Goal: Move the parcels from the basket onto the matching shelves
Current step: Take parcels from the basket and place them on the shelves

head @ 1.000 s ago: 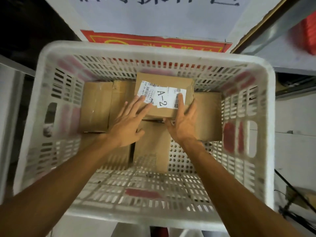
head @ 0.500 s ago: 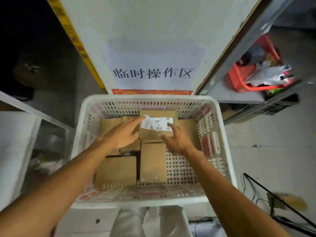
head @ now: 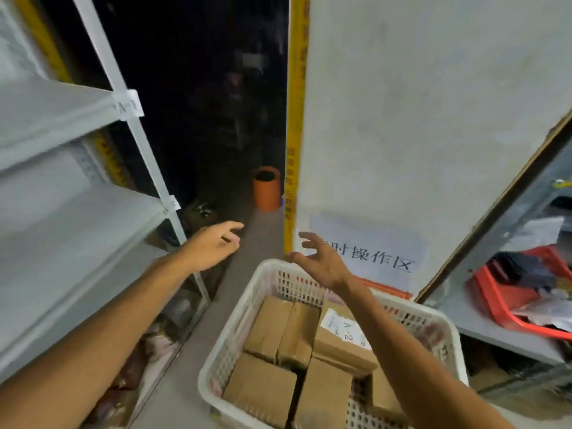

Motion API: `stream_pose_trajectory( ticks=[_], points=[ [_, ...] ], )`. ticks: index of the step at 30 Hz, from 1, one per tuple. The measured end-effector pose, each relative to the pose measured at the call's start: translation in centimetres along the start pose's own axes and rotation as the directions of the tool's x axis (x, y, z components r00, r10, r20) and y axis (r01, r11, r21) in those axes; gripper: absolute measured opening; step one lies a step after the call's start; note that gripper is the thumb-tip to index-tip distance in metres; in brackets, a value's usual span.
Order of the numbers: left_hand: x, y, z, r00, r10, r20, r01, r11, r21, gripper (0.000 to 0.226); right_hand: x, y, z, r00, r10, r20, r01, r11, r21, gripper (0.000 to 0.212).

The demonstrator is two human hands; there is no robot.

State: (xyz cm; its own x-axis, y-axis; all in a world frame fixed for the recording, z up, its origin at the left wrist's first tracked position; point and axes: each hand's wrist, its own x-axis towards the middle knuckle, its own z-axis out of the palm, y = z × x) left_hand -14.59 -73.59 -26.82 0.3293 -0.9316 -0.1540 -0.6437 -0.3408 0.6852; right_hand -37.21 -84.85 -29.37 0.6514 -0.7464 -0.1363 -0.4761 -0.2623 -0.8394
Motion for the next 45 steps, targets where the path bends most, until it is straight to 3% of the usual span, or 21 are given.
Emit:
stream_pose_trajectory(
  ticks=[6,11,18,25,27,33,45],
  points=[
    [-12.6,-1.5,-10.3,0.959,-0.113,-0.259,0.143,0.985,0.101,0.034,1.1,-11.8,5.4,0.919,-0.330,0.217,0.315,0.944,0.099,0.061],
    [-26.3,-3.7,-16.9,0.833,-0.186,-0.521,0.320,0.930,0.179,0.031,-1.2,-21.4,12.8,0.782,-0.475,0.404,0.426,0.880,0.209,0.061],
    [-43.6,-5.2,-23.7,0.627,-0.274,-0.729,0.555,0.814,0.172,0.032,-6.9,-35.2,22.6,0.539,-0.674,0.505,0.613,0.725,0.313,0.059],
    [-57.9,-7.8,-27.2,0.448,-0.321,-0.834,0.695,0.712,0.098,0.037,-15.6,-45.8,33.6,0.298,-0.767,0.569,0.711,0.576,0.404,0.058],
    [-61.2,-8.5,-28.1,0.406,-0.301,-0.863,0.709,0.699,0.090,0.039,-17.9,-48.2,36.3,0.258,-0.778,0.573,0.723,0.549,0.419,0.059],
    [-69.4,-10.5,-30.7,0.343,-0.250,-0.905,0.739,0.667,0.096,0.039,-22.9,-52.7,42.9,0.128,-0.792,0.597,0.814,0.428,0.393,0.062],
    [-78.5,-17.5,-33.6,0.224,-0.352,-0.909,0.823,0.568,-0.017,0.037,-26.8,-59.6,56.2,-0.018,-0.786,0.618,0.832,0.331,0.445,0.061]
  ],
)
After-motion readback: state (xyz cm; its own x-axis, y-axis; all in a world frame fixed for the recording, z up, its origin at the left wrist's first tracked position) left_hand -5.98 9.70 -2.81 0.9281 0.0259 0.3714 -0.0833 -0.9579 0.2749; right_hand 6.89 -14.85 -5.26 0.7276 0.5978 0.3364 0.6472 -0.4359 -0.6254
